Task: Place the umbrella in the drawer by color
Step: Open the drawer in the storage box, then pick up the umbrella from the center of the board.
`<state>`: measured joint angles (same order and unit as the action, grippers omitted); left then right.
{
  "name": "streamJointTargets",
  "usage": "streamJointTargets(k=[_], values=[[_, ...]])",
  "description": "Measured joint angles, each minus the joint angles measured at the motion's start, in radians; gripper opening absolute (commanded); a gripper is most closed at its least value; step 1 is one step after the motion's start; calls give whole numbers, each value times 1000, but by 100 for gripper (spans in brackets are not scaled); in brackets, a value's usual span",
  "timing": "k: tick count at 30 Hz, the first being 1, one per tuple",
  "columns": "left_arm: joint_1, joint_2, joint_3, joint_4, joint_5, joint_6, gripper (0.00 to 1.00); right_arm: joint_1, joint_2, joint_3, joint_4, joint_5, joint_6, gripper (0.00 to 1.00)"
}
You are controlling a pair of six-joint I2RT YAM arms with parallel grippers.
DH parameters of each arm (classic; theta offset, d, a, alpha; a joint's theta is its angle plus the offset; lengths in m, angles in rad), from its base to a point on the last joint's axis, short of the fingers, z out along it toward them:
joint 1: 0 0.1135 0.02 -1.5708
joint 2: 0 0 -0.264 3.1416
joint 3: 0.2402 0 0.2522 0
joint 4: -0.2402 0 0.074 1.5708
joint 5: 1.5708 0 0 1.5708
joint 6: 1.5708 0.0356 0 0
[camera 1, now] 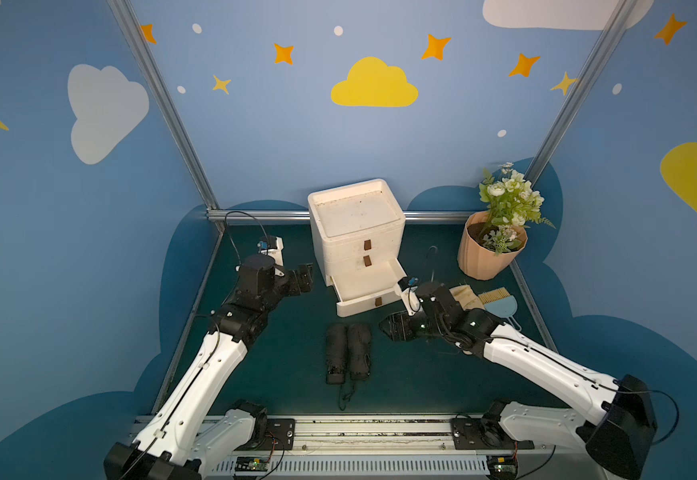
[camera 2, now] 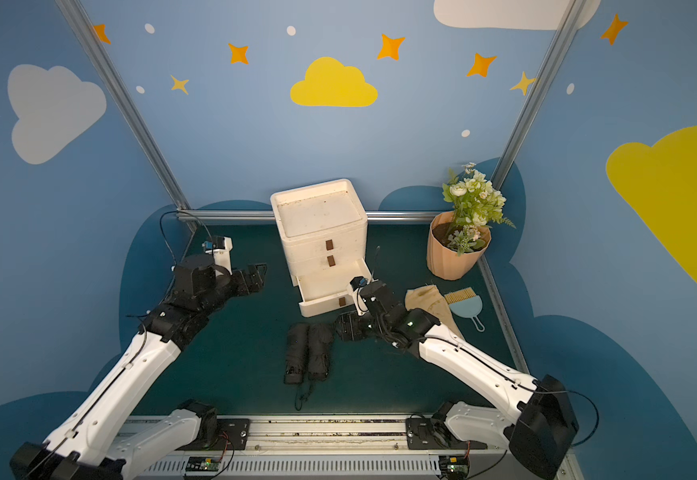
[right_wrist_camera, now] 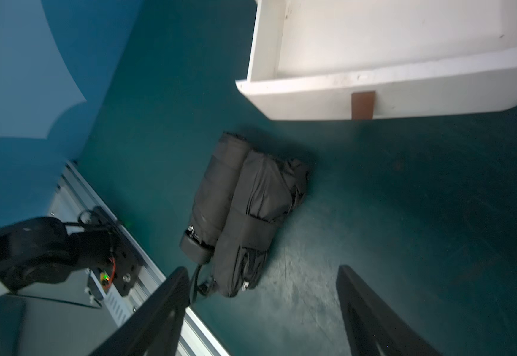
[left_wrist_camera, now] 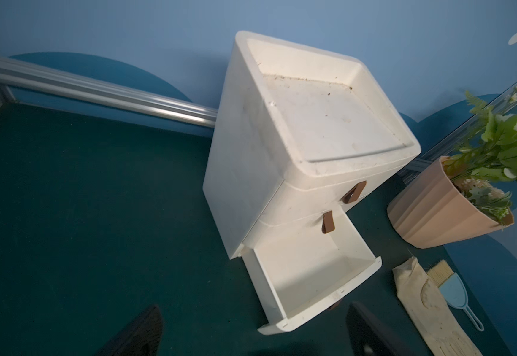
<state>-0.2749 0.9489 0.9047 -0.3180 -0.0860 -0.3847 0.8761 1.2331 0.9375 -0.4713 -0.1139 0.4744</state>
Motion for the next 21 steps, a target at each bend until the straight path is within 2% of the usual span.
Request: streamJointTargets(k=[4,7,10,16,21], values=[[5,-163,-100,-43,-58,-25,99,119,178,87,-103,56,-11,87],[8,-247,-142,-79,-92,-39,99,167,307,146,-137,68,-17,93],[13,-299,-164,-109,-117,-50,99,182,409,200,-145,69,-31,94],[15,-306,-168,-131,-137,-55,99,179,540,305,-146,52,-53,93],[15,-286,-168,-152,-137,-53,100,164,608,330,-151,26,-49,82]])
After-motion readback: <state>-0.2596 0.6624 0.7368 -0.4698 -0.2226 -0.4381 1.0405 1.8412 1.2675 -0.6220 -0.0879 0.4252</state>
